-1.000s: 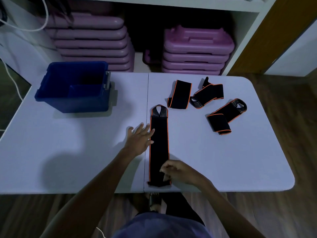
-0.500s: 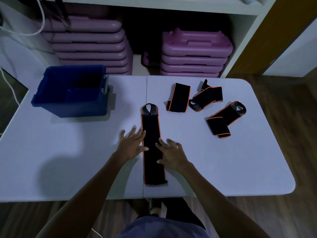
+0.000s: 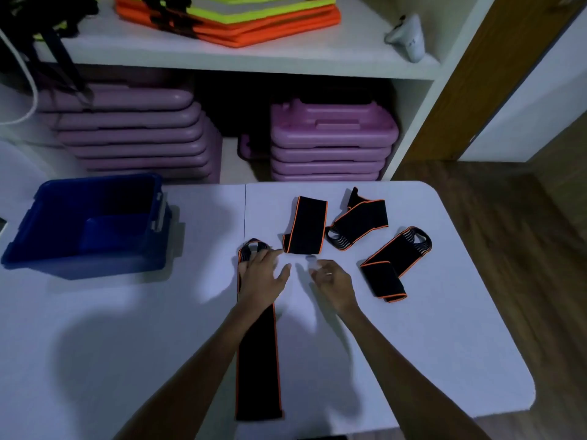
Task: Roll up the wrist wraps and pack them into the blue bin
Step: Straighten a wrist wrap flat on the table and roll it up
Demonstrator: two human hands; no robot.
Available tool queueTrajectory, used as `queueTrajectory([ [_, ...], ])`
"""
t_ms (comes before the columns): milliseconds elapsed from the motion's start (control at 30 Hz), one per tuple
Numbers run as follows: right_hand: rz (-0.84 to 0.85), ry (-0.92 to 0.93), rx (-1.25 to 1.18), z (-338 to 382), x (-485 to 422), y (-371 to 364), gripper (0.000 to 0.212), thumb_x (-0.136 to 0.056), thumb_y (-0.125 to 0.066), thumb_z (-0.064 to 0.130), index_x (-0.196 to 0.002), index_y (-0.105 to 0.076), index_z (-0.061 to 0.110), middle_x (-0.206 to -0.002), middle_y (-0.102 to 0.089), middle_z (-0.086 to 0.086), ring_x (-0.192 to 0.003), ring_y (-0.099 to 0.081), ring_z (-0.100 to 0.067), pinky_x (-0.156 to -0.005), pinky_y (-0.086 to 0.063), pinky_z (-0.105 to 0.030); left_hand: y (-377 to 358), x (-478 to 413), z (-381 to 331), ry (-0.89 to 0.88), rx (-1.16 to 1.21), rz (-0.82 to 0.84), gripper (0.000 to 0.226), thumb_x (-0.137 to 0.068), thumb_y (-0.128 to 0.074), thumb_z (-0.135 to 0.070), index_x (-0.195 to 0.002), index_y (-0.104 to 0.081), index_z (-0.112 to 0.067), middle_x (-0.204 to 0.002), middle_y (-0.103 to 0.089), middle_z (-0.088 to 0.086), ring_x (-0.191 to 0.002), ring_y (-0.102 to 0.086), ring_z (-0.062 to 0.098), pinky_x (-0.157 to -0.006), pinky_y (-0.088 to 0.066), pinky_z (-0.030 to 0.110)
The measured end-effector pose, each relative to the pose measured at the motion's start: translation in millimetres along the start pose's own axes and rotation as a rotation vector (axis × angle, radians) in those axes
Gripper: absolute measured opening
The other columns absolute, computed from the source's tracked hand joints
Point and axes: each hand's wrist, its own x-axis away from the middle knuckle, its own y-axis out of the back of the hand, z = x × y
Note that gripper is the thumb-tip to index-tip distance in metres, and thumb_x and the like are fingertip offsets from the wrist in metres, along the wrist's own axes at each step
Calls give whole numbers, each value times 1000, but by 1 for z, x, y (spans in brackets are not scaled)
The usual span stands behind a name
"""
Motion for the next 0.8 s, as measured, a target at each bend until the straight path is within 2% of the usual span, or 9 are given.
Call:
queueTrajectory([
  [100,-57,-42,-16,18,-29,8,11,-84,-57,25,-79,-59,15,-71,-58,3,-69,-56,-15,-64,-43,-31,-10,-41,-25,112,28,100,51,-88,-55,-36,-129,-47,-6,-127,-57,15,-123,-46,32,-98,-33,38],
  [200,-34,-90,-54,20,-51,4,19,-86,-57,22,-72,-57,8,-66,-55,0,-63,-51,-16,-56,-36,-28,-19,-65,-35,228,-50,183,47,-87,-54,-36,-121,-48,-3,-123,-58,17,-121,-48,34,-98,-33,45],
  [300,-60,-132,-99,14,-60,-1,18,-81,-57,23,-66,-63,14,-65,-63,3,-62,-57,-17,-62,-44,-34,-26,-70,-32,301,-25,178,36,-85,-55,-34,-109,-54,-7,-111,-62,13,-111,-54,32,-93,-36,43],
  [367,-47,-134,-113,13,-59,-1,17,-82,-57,25,-75,-69,15,-77,-72,-1,-76,-66,-21,-73,-51,-38,-27,-65,-29,298,16,216,31,-82,-56,-34,-105,-59,-12,-101,-66,9,-102,-60,29,-88,-46,42],
  [433,-44,-115,-148,13,-54,1,16,-84,-58,23,-80,-70,13,-80,-74,-6,-82,-68,-23,-78,-52,-39,-24,-56,-29,295,95,247,28,-82,-58,-28,-107,-61,-14,-98,-69,7,-96,-64,27,-82,-50,38],
  [533,-76,-70,-184,5,-41,8,19,-78,-61,33,-76,-66,16,-75,-71,-10,-76,-67,-26,-80,-52,-50,-18,-37,-35,309,267,191,33,-86,-59,-12,-118,-55,-7,-98,-69,12,-93,-65,24,-82,-50,32],
  [600,-61,-47,-175,-1,-28,14,20,-75,-61,42,-75,-66,23,-71,-71,-3,-77,-67,-26,-82,-53,-53,-13,-21,-39,341,400,144,35,-87,-60,-9,-121,-54,-5,-90,-68,9,-82,-64,12,-78,-49,19],
  [667,-75,-29,-173,-1,-14,21,17,-75,-61,45,-76,-69,29,-72,-72,1,-78,-69,-22,-83,-52,-47,-13,-5,-41,371,493,127,31,-86,-61,-8,-117,-58,-7,-81,-63,-3,-72,-59,-5,-65,-43,1],
  [800,-27,29,-309,6,22,34,9,-89,-63,15,-83,-69,14,-71,-72,2,-74,-68,-12,-69,-52,-22,-13,18,-44,437,685,103,31,-87,-61,-12,-118,-58,-6,-97,-65,7,-83,-61,5,-64,-45,2],
])
